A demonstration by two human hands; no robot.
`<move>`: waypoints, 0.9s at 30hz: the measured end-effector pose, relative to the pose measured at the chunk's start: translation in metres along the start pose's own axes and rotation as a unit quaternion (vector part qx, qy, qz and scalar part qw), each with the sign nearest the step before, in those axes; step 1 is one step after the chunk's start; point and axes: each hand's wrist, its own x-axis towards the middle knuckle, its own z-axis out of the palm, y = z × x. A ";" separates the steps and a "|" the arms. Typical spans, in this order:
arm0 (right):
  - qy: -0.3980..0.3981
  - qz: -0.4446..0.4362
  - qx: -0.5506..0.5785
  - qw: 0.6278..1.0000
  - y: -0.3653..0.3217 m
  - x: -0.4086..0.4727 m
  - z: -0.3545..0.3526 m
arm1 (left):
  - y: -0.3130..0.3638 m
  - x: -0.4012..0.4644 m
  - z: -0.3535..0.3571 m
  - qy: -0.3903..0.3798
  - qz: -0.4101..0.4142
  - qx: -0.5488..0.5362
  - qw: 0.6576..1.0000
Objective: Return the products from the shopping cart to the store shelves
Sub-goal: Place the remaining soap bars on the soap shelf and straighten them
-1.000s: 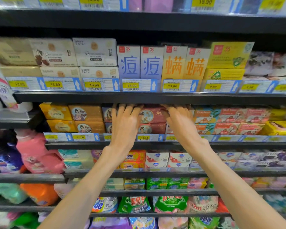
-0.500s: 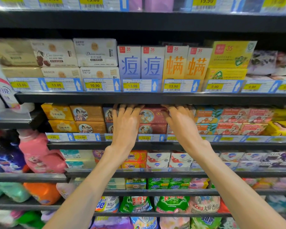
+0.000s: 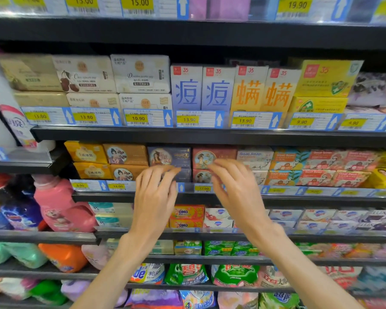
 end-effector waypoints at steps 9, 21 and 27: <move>-0.086 0.055 0.000 0.995 -0.057 -0.012 0.055 | -0.047 -0.013 -0.005 -0.068 0.036 -0.035 0.996; -0.113 0.072 -0.035 0.990 -0.085 -0.012 0.074 | -0.067 -0.010 0.003 -0.112 0.051 -0.060 0.991; -0.116 0.085 -0.013 0.990 -0.083 -0.011 0.071 | -0.068 -0.009 0.000 -0.112 0.045 -0.077 0.990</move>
